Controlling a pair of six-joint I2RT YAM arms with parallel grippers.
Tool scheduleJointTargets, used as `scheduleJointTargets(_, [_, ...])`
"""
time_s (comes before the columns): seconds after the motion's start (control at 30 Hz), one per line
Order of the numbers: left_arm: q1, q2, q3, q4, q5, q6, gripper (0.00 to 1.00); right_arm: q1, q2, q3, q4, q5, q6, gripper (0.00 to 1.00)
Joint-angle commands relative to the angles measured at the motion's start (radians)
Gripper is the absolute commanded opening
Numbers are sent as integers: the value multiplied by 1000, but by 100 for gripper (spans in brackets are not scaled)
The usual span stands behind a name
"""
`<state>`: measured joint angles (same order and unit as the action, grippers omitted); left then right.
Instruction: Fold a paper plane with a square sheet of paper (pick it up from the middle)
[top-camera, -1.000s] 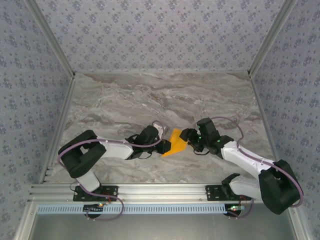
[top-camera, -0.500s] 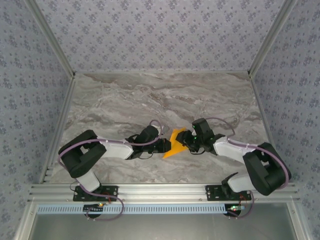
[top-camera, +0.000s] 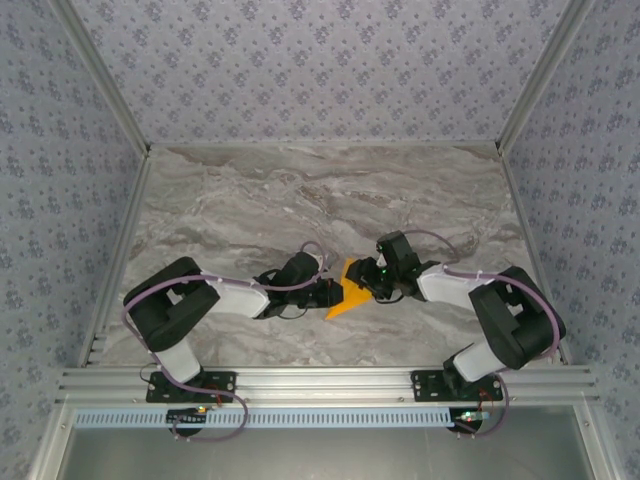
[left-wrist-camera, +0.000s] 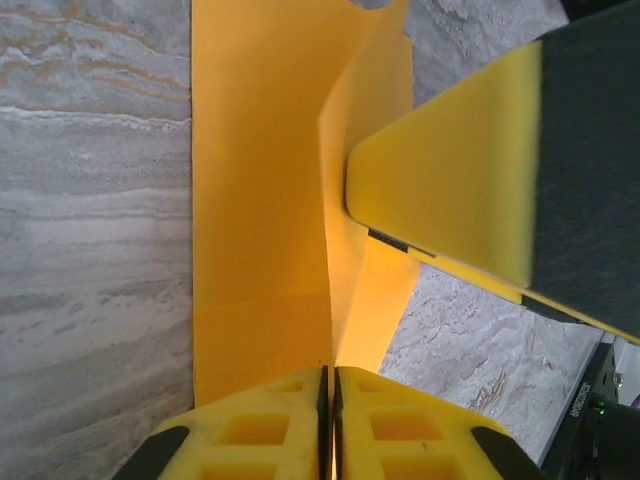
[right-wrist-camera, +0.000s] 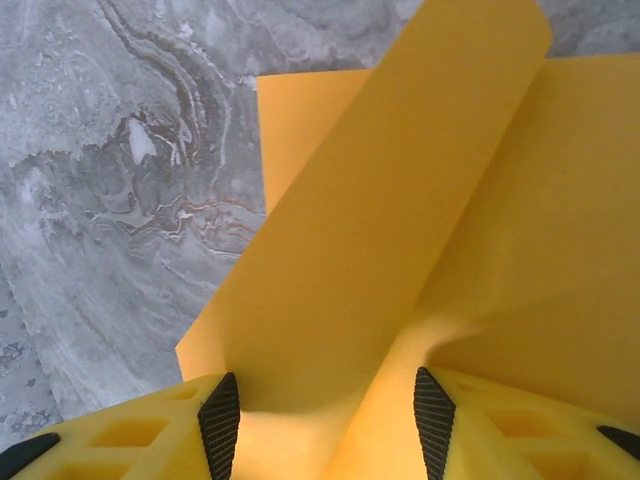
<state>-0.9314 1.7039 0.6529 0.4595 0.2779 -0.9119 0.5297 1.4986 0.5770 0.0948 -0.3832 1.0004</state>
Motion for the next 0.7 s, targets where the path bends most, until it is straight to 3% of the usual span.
scheduleJointTargets(0.0, [7, -8, 16, 27, 20, -8, 17, -3, 20, 24, -28, 5, -23, 52])
scheduleJointTargets(0.2, [25, -55, -4, 9, 21, -7, 32, 0, 54, 47, -77, 32, -17, 51])
scheduleJointTargets(0.4, [57, -194, -29, -148, -43, 21, 44, 10, 68, 67, -138, 70, -21, 51])
scheduleJointTargets(0.57, [62, -236, -20, -181, -11, 34, 45, 19, 81, 80, -175, 94, -14, 52])
scheduleJointTargets(0.67, [60, -213, -5, -136, 61, 22, 38, 22, 90, 88, -193, 105, -5, 53])
